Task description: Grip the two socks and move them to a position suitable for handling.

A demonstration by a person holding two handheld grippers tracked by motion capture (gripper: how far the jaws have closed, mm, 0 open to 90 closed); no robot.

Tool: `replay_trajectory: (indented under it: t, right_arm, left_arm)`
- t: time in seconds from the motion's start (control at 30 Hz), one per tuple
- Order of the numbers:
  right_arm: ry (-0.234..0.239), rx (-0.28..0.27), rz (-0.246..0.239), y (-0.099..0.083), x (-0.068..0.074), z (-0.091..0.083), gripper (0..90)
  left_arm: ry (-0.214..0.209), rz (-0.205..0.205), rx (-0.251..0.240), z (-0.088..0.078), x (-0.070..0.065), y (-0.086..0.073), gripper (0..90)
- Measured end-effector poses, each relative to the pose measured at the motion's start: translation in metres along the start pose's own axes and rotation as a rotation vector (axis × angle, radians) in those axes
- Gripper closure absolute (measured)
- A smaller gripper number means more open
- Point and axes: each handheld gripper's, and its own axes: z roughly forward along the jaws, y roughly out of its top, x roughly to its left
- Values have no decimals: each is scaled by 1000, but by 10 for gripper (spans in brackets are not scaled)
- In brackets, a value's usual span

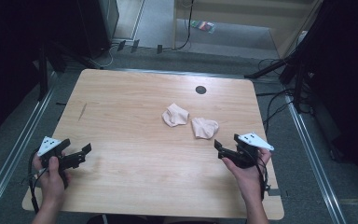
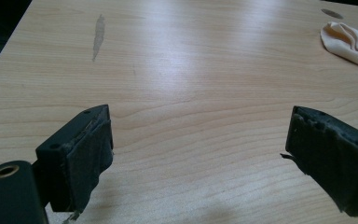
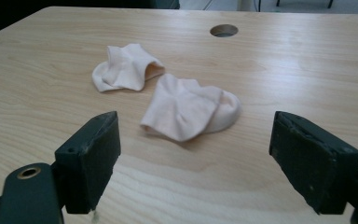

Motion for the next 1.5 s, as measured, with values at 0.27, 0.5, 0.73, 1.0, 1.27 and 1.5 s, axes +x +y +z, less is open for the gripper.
replay_trajectory:
  t: [0.27, 0.5, 0.73, 1.0, 1.27, 1.5]
  right_arm:
    - [-11, 67, -41, 13, 14, 43, 207]
    - [-26, 143, -65, 14, 21, 82, 215]
    - [-70, 216, -46, 12, 15, 112, 206]
    - [-110, 266, -55, 3, 15, 127, 224]
    - [-139, 217, -19, 1, 4, 119, 744]
    - [-153, 203, -1, 7, 3, 107, 779]
  left_arm:
    - [-2, -4, -2, 0, 0, 0, 79]
    - [-3, -7, 0, 1, 0, 0, 79]
    - [-3, -10, -1, 1, 1, 0, 79]
    - [-5, -10, -3, 1, 1, 0, 79]
    - [-3, -8, -1, 1, 0, 0, 79]
    - [-2, -5, -1, 0, 0, 0, 79]
